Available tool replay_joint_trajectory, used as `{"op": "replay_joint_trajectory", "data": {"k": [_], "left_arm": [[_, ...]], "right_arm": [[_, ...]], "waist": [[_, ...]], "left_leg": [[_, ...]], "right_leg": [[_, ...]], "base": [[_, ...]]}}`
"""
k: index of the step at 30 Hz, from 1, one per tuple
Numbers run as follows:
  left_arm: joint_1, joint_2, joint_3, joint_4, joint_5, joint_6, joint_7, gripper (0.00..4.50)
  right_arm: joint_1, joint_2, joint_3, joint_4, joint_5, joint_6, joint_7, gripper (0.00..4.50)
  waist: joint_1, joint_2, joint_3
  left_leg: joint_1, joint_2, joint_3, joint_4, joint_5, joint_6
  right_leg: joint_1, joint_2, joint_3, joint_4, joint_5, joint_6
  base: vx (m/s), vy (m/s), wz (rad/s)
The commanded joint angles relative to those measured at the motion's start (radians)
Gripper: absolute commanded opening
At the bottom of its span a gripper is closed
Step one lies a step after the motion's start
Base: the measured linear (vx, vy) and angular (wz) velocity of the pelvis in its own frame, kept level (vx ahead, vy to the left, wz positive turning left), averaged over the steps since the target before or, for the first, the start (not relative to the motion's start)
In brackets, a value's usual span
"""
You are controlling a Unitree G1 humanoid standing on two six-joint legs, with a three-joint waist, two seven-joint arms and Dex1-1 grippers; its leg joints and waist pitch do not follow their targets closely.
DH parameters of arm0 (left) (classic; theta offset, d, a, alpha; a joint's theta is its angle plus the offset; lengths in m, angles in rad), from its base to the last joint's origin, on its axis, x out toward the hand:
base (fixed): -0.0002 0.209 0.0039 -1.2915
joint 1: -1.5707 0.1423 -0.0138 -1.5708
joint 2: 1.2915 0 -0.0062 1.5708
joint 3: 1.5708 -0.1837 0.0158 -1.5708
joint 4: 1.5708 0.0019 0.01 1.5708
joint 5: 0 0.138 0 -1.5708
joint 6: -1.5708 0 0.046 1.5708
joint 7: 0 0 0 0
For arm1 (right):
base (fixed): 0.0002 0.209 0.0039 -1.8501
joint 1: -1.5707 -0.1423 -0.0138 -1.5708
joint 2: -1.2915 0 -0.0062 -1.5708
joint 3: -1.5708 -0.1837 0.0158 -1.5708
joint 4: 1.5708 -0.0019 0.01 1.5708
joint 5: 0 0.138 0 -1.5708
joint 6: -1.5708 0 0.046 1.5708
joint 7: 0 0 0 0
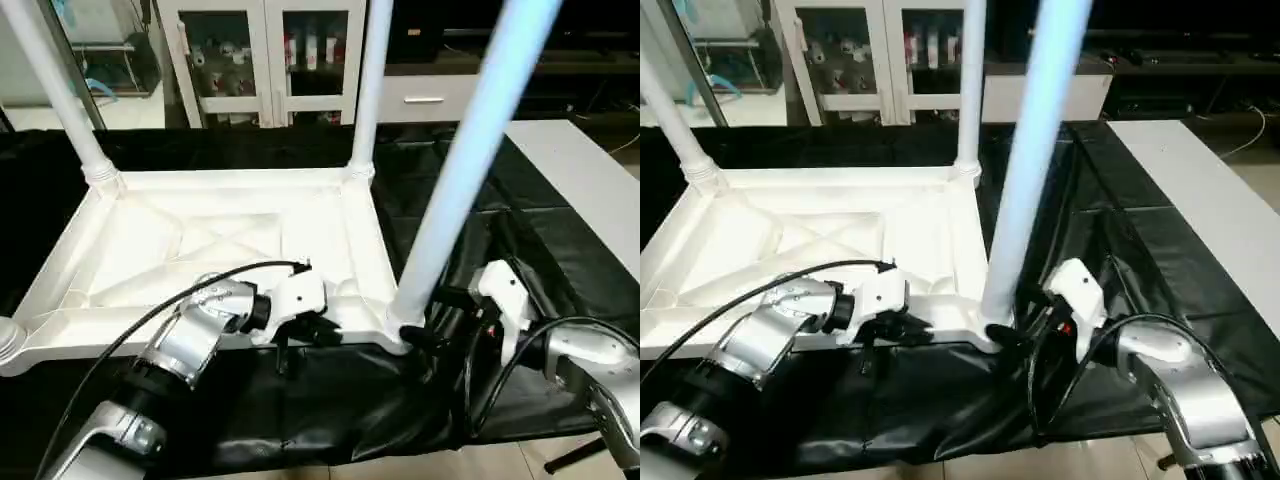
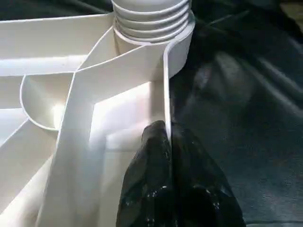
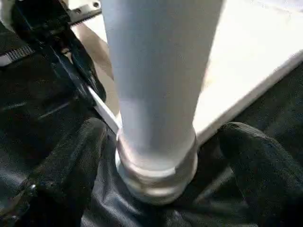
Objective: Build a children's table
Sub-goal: Rotate leg to tighten
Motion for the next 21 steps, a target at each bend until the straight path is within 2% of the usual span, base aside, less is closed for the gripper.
{"op": "replay_joint_trajectory", "data": {"k": [1, 2, 3, 4, 6, 9, 15, 17, 18, 20, 21], "left_arm": [[0.025, 0.003, -0.027, -0.007, -0.017, 0.012, -0.018, 0.0], [0.027, 0.01, -0.03, -0.028, -0.016, 0.023, -0.02, 0.0], [0.027, 0.011, -0.03, -0.031, -0.015, 0.026, -0.021, 0.0], [0.025, 0.015, -0.033, -0.038, -0.015, 0.03, -0.024, 0.0], [0.022, 0.017, -0.036, -0.044, -0.013, 0.036, -0.026, 0.0], [0.022, 0.02, -0.038, -0.055, -0.013, 0.048, -0.025, 0.0], [0.022, 0.026, -0.045, -0.069, -0.016, 0.065, -0.026, 0.0], [0.02, 0.028, -0.045, -0.065, -0.017, 0.065, -0.026, 0.0], [0.019, 0.03, -0.045, -0.062, -0.019, 0.066, -0.03, 0.0], [0.015, 0.033, -0.045, -0.057, -0.018, 0.064, -0.032, 0.0], [0.013, 0.034, -0.046, -0.056, -0.019, 0.066, -0.033, 0.0]], "right_arm": [[-0.017, -0.01, 0.024, 0.025, -0.019, -0.033, 0.018, 4.37], [-0.03, -0.02, 0.053, 0.051, -0.051, -0.061, 0.029, 4.37], [-0.033, -0.022, 0.059, 0.057, -0.059, -0.067, 0.031, 4.37], [-0.045, -0.023, 0.074, 0.074, -0.068, -0.079, 0.043, 4.37], [-0.057, -0.019, 0.084, 0.089, -0.075, -0.085, 0.054, 4.37], [-0.067, -0.017, 0.092, 0.101, -0.087, -0.091, 0.061, 4.37], [-0.082, 0.009, 0.085, 0.135, -0.066, -0.1, 0.061, 4.37], [-0.084, 0.016, 0.088, 0.141, -0.063, -0.103, 0.063, 4.12], [-0.086, 0.021, 0.09, 0.143, -0.063, -0.102, 0.061, 4.0], [-0.09, 0.031, 0.09, 0.149, -0.065, -0.1, 0.062, 3.92], [-0.091, 0.033, 0.092, 0.152, -0.067, -0.102, 0.065, 3.77]], "waist": [[0.003, -0.026, -0.056], [0.003, -0.025, -0.055], [0.002, -0.023, -0.055], [0.001, -0.027, -0.056], [0.003, -0.023, -0.057], [0.001, -0.023, -0.057], [0.001, -0.021, -0.06], [0.001, -0.02, -0.06], [0.002, -0.012, -0.06], [0.001, -0.015, -0.059], [0.001, -0.012, -0.06]], "left_leg": [[-0.001, 0.054, -0.025, -0.069, -0.117, 0.087], [0.0, 0.053, -0.024, -0.07, -0.119, 0.085], [-0.001, 0.053, -0.025, -0.07, -0.119, 0.082], [-0.001, 0.053, -0.024, -0.069, -0.119, 0.08], [-0.001, 0.052, -0.024, -0.068, -0.112, 0.084], [-0.001, 0.053, -0.025, -0.068, -0.104, 0.09], [0.001, 0.053, -0.024, -0.066, -0.096, 0.096], [0.0, 0.053, -0.023, -0.065, -0.09, 0.099], [0.001, 0.052, -0.024, -0.065, -0.095, 0.096], [0.001, 0.052, -0.024, -0.066, -0.108, 0.091], [0.002, 0.052, -0.024, -0.067, -0.114, 0.087]], "right_leg": [[0.043, -0.072, 0.059, -0.074, -0.277, -0.183], [0.043, -0.071, 0.06, -0.075, -0.271, -0.187], [0.044, -0.071, 0.059, -0.073, -0.266, -0.192], [0.045, -0.07, 0.059, -0.073, -0.258, -0.194], [0.047, -0.07, 0.061, -0.07, -0.228, -0.205], [0.048, -0.069, 0.06, -0.065, -0.197, -0.218], [0.05, -0.068, 0.061, -0.061, -0.155, -0.243], [0.05, -0.068, 0.061, -0.059, -0.138, -0.251], [0.051, -0.066, 0.06, -0.06, -0.136, -0.253], [0.052, -0.066, 0.06, -0.061, -0.142, -0.254], [0.052, -0.067, 0.06, -0.061, -0.147, -0.253]], "base": [[0.0, 0.0, 0.0], [0.0, 0.0, 0.0], [0.0, 0.0, 0.0], [0.0, 0.0, 0.0], [0.0, 0.0, 0.0], [0.0, 0.0, 0.0], [0.0, 0.0, 0.0], [0.0, 0.0, 0.0], [0.0, 0.0, 0.0], [0.0, 0.0, 0.0], [0.0, 0.0, 0.0]]}}
